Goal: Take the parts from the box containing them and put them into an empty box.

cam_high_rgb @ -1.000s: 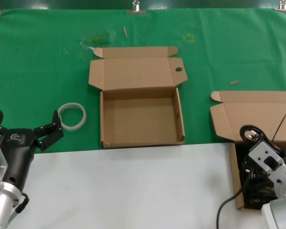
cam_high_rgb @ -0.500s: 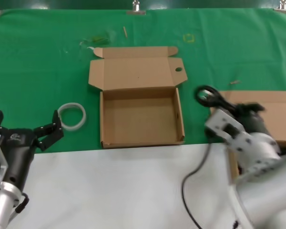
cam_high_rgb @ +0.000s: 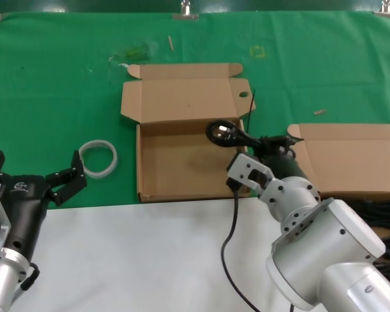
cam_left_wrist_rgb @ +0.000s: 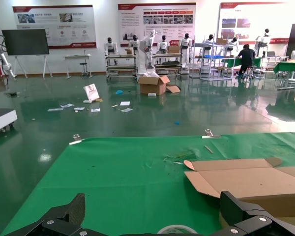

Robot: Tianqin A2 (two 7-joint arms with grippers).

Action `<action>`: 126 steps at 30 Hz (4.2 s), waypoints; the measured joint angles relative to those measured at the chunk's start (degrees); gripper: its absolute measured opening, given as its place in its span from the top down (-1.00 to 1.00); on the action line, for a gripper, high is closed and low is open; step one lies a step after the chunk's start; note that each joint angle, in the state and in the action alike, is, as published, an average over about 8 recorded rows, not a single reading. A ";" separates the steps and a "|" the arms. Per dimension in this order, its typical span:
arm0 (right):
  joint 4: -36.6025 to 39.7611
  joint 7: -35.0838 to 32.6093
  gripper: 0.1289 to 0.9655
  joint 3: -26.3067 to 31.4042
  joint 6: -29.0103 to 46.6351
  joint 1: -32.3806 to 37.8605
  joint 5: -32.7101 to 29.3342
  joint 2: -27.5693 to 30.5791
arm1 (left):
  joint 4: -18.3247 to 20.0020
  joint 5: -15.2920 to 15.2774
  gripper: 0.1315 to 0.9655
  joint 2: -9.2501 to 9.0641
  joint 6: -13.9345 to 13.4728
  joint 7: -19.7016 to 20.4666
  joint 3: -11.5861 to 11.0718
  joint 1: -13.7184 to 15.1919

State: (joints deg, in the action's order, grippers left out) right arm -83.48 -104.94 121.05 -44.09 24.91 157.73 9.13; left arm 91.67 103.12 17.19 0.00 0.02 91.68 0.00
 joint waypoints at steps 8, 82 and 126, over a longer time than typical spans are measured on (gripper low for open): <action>2.95 11.48 0.80 8.69 3.52 3.79 0.00 0.30 | 0.00 0.00 -1.00 0.00 0.00 0.00 0.00 0.00; -0.32 48.62 0.02 29.50 9.04 9.96 0.00 3.54 | 0.00 0.00 -1.00 0.00 0.00 0.00 0.00 0.00; -3.97 74.75 -1.00 2.19 25.29 -6.22 -25.32 3.54 | 0.00 0.01 -1.00 0.00 0.00 0.00 0.00 0.00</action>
State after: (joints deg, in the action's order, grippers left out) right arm -87.45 -30.20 123.24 -18.80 18.70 132.42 12.68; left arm 91.67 103.13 17.19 0.00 0.01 91.68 0.00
